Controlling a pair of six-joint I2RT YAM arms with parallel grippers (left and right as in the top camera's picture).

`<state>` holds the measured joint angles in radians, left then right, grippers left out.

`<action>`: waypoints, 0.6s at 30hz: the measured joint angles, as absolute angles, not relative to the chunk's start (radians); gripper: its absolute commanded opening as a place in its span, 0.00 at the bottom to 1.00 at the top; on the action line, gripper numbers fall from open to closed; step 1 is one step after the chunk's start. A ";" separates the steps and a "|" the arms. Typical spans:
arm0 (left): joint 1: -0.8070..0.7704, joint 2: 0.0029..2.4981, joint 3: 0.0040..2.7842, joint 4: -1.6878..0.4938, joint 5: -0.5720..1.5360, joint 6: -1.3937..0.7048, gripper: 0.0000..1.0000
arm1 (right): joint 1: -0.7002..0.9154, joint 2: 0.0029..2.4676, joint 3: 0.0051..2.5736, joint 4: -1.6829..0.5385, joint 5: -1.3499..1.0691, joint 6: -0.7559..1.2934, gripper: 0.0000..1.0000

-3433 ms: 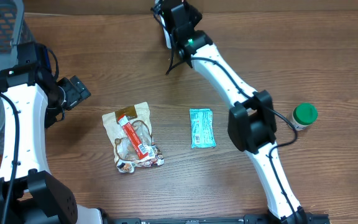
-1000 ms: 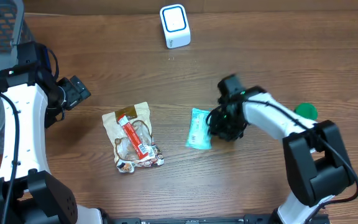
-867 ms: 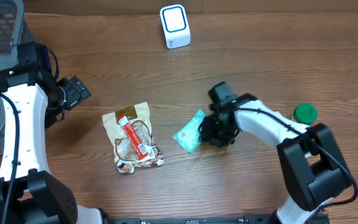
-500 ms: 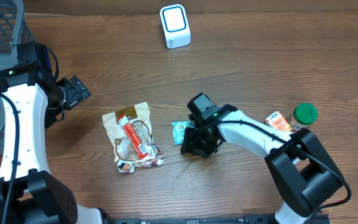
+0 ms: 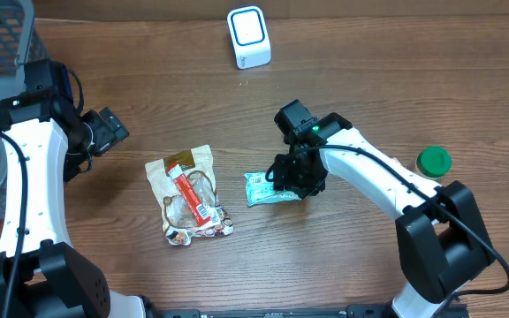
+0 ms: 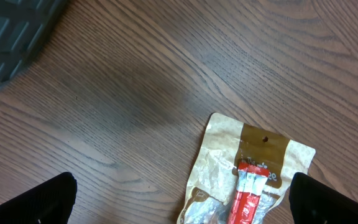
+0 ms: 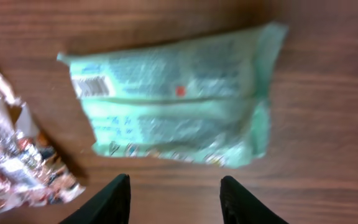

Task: Scan the item barcode
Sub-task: 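Move the right gripper over the teal pack and grasp it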

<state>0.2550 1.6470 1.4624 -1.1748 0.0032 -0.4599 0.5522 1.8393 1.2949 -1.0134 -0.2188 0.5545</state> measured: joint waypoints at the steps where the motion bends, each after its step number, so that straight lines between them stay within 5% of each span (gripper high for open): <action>1: 0.255 1.647 1.462 -1.174 0.003 -0.460 1.00 | 0.552 1.839 1.292 -1.006 -0.205 0.554 0.49; 18: 0.255 1.647 1.462 -1.175 0.003 -0.460 1.00 | 0.553 1.839 1.148 -0.831 -0.095 0.629 0.49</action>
